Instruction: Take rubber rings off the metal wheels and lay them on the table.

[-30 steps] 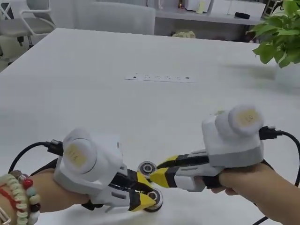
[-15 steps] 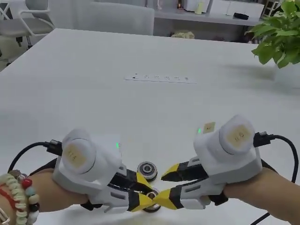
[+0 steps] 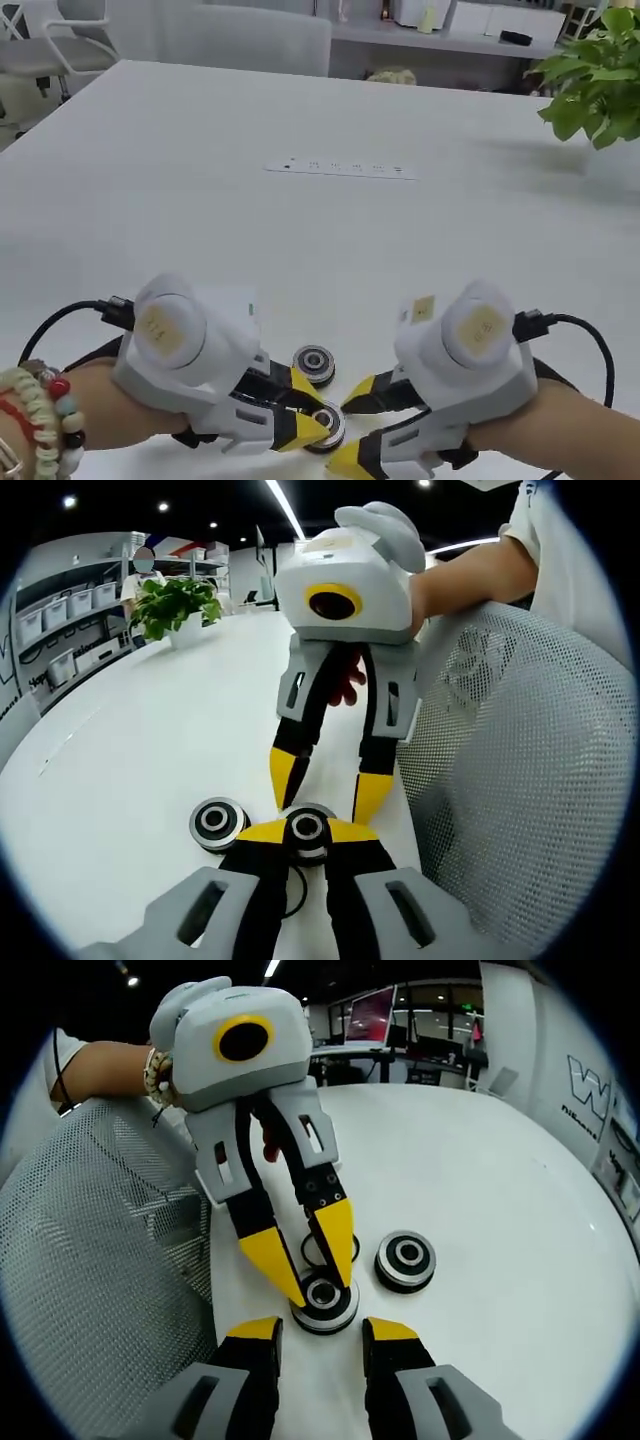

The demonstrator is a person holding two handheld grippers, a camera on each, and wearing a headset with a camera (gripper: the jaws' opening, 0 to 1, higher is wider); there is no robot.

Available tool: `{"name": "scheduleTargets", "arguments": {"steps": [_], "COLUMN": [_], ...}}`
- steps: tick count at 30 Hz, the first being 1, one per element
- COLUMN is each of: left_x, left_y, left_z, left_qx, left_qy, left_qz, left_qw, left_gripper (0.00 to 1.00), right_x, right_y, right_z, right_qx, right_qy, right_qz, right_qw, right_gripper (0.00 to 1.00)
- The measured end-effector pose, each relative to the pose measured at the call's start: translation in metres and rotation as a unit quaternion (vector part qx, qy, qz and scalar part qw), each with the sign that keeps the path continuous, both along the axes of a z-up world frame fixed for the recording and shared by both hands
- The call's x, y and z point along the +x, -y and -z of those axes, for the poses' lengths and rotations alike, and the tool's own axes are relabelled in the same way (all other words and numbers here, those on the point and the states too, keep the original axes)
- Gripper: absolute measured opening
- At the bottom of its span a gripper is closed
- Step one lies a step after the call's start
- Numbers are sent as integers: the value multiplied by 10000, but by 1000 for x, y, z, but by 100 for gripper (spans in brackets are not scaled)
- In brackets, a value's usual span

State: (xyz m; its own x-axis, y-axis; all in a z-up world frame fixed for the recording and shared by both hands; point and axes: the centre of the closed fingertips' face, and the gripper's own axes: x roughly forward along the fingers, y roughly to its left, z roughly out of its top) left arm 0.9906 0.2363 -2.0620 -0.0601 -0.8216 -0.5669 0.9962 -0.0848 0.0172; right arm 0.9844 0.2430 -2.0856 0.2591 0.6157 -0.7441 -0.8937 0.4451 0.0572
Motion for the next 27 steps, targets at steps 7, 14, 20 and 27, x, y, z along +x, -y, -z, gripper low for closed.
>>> {"name": "scheduleTargets", "arguments": {"steps": [7, 14, 20, 27], "left_x": [0, 1, 1, 1], "left_y": [0, 0, 0, 0], "left_z": [0, 0, 1, 1], "left_qx": [-13, -25, -32, -42], "left_qy": [-9, -26, -34, -43], "left_qz": [-9, -25, -33, -67], "left_qw": [10000, 10000, 10000, 10000], "left_gripper": [8, 8, 8, 8], "right_x": [4, 1, 0, 1], "right_y": [-3, -1, 2, 10], "right_z": [-5, -4, -4, -2], "right_qx": [233, 91, 29, -73], "right_qy": [-15, 89, 78, 16], "right_qz": [113, -104, -161, -63], "right_qw": [9997, 9999, 9998, 10000], "right_gripper": [24, 21, 18, 2]}}
